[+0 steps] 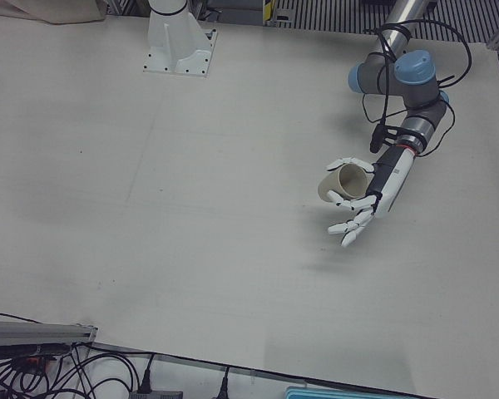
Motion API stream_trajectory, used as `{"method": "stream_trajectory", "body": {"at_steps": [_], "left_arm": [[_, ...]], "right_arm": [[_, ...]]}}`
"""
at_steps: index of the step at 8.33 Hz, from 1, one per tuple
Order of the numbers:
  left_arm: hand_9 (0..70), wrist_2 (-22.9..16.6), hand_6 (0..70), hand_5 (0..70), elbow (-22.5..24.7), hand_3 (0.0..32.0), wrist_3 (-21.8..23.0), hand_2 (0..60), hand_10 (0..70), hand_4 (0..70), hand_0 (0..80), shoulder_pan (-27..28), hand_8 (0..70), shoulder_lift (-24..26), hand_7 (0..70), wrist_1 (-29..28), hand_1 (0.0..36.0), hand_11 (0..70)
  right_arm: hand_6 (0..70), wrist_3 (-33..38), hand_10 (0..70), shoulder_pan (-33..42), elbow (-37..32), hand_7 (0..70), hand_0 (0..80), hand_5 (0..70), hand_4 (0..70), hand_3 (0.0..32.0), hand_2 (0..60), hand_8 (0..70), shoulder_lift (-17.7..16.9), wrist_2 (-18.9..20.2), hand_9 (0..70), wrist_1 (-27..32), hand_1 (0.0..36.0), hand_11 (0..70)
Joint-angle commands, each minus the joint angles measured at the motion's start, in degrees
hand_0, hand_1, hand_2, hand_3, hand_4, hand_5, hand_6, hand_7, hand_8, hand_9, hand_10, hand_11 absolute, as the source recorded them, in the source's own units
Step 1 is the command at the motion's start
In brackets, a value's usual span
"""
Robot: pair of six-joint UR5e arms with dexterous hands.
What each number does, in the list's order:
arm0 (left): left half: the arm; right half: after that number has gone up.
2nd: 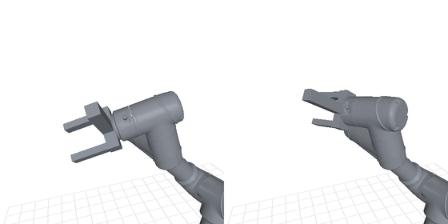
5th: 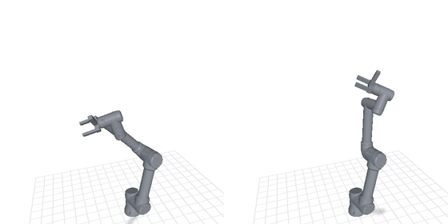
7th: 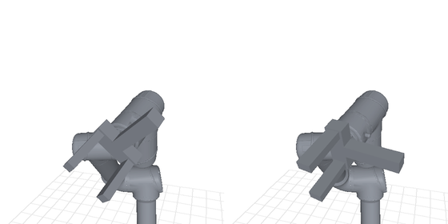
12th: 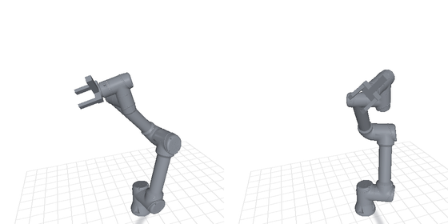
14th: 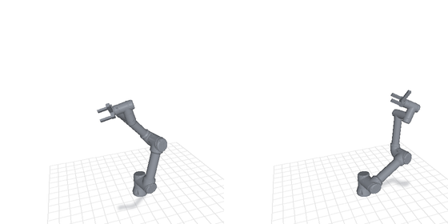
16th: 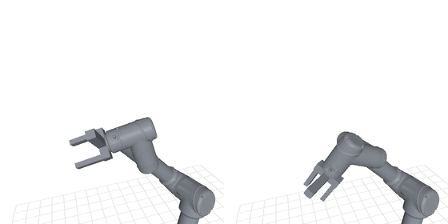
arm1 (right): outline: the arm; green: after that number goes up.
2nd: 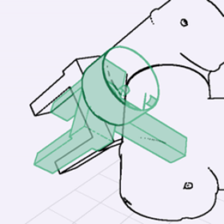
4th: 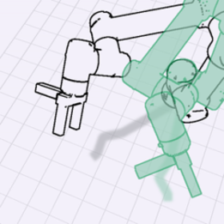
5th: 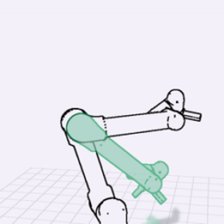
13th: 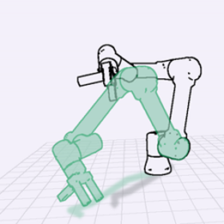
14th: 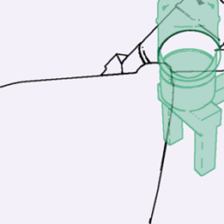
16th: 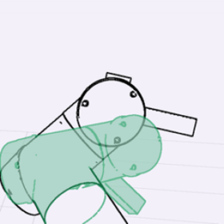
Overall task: Pour water
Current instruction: 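Raise the right-hand cup high while moving the left-hand cup toward center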
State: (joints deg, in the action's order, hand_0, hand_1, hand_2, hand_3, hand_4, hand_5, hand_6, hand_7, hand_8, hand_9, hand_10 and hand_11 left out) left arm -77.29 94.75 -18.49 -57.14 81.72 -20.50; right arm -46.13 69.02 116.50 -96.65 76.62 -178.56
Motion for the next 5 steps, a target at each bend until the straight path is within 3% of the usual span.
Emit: {"method": "stream_trajectory", "body": {"at_steps": [1,2,5], "left_arm": [[10.5,-2.7,19.2,70.0,4.8,0.0,-0.1,60.0,16.0,70.0,54.1,0.3,7.1,0.7,21.4,3.5,28.1,23.7],[10.9,-5.1,20.1,70.0,5.5,0.0,-0.3,60.0,16.3,70.0,54.1,0.2,7.6,3.4,21.7,6.3,28.6,24.0],[10.6,-5.7,22.0,70.0,6.6,0.0,-0.7,60.0,16.8,70.0,54.6,3.3,8.0,7.1,19.6,9.8,28.4,24.9]], "right_arm": [[70.0,-1.5,70.0,-3.3,2.2,70.0,80.0,61.2,26.2,0.0,60.0,70.0,9.3,-5.8,70.0,6.6,36.0,70.0],[70.0,-1.6,70.0,-8.9,2.0,70.0,80.0,61.2,29.7,0.0,60.0,70.0,12.9,-9.5,70.0,8.2,36.0,70.0],[70.0,-3.2,70.0,-15.7,3.4,70.0,78.8,62.4,40.8,0.0,60.0,70.0,20.1,-12.6,70.0,14.6,36.0,70.0]]}}
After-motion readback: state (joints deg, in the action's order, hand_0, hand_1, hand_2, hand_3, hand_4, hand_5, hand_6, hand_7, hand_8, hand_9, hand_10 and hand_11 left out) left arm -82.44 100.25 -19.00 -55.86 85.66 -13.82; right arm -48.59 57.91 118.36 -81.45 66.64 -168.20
